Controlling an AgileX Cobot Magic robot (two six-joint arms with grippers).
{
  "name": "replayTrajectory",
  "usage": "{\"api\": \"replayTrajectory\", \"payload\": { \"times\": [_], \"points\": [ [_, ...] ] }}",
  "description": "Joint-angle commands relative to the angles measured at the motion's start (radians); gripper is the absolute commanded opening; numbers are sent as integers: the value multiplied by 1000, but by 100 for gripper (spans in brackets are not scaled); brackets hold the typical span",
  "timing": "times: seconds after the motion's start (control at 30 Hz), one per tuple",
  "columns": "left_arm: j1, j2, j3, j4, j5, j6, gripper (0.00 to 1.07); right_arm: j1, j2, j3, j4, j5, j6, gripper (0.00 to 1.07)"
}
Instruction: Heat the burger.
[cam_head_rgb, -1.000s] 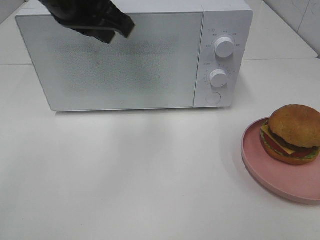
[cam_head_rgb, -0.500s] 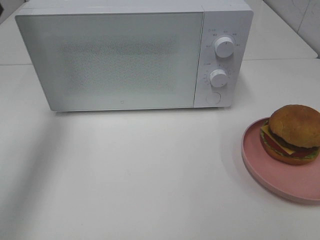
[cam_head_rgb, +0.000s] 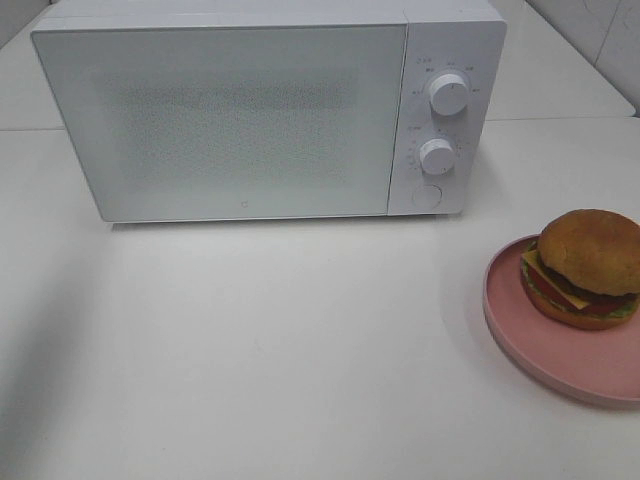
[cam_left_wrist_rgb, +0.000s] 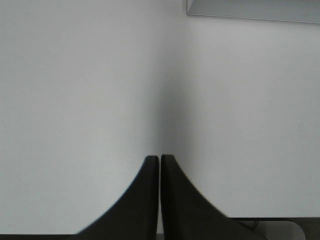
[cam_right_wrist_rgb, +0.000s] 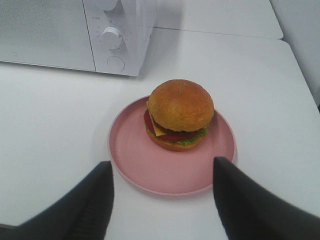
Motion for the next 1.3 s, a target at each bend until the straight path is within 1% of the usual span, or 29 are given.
{"api": "replayTrajectory", "payload": {
  "times": [0.03, 0.07, 0.1, 0.13, 0.17, 0.2, 0.23, 0.27, 0.33, 0.37, 0.4, 0.43, 0.47, 0.5, 0.53, 0.57, 0.6, 0.63, 0.67, 0.7, 0.73, 0.8, 0.83, 0.97, 1.0, 1.17, 1.23, 1.3],
  "points": [
    [1, -167, 136, -15, -32, 63, 0, -5, -31, 2, 0, -8, 5, 54],
    [1, -167, 136, -15, -32, 63, 0, -5, -31, 2, 0, -8, 5, 54],
    [1, -244, 193, -15, -38, 94, 0, -5, -31, 2, 0, -8, 5, 54],
    [1, -286, 225, -15, -42, 107, 0, -5, -31, 2, 0, -8, 5, 54],
    [1, -286, 225, -15, -42, 107, 0, -5, -31, 2, 0, -8, 5, 54],
    [1, -371, 287, -15, -49, 124, 0, -5, -31, 2, 0, -8, 5, 54],
    [1, -403, 310, -15, -52, 126, 0, -5, -31, 2, 0, -8, 5, 54],
    [1, -403, 310, -15, -52, 126, 0, -5, -31, 2, 0, -8, 5, 54],
    [1, -557, 415, -13, -62, 126, 0, -5, -31, 2, 0, -8, 5, 54],
    [1, -557, 415, -13, -62, 126, 0, -5, -31, 2, 0, -8, 5, 54],
    [1, -594, 440, -13, -63, 126, 0, -5, -31, 2, 0, -8, 5, 54],
    [1, -667, 489, -14, -65, 126, 0, -5, -31, 2, 0, -8, 5, 54],
    [1, -667, 489, -14, -65, 126, 0, -5, -31, 2, 0, -8, 5, 54],
    [1, -695, 509, -14, -65, 126, 0, -5, -31, 2, 0, -8, 5, 54],
    [1, -765, 556, -15, -65, 126, 0, -5, -31, 2, 0, -8, 5, 54],
    [1, -765, 556, -15, -65, 126, 0, -5, -31, 2, 0, -8, 5, 54],
    [1, -793, 575, -15, -65, 126, 0, -5, -31, 2, 0, -8, 5, 54],
    [1, -854, 615, -15, -65, 126, 0, -5, -31, 2, 0, -8, 5, 54],
    [1, -854, 615, -15, -65, 126, 0, -5, -31, 2, 0, -8, 5, 54],
    [1, -888, 636, -15, -69, 126, 0, -5, -31, 2, 0, -8, 5, 54],
    [1, -951, 634, -17, -91, 126, 0, -5, -31, 2, 0, -8, 5, 54],
    [1, -982, 633, -21, -103, 130, 0, -5, -31, 2, 0, -8, 5, 54],
    [1, -1029, 638, -23, -120, 154, 0, -5, -31, 2, 0, -8, 5, 54],
    [1, -1066, 648, -29, -123, 170, 0, -5, -31, 2, 0, -8, 5, 54],
    [1, -1097, 658, -41, -141, 177, 0, -5, -31, 2, 0, -8, 5, 54],
    [1, -1126, 666, -54, -168, 196, 0, -5, -31, 2, 0, -8, 5, 54],
    [1, -1119, 676, -58, -173, 218, 0, -5, -31, 2, 0, -8, 5, 54],
    [1, -1118, 676, -59, -173, 218, 0, -5, -31, 2, 0, -8, 5, 54]
  ]
}}
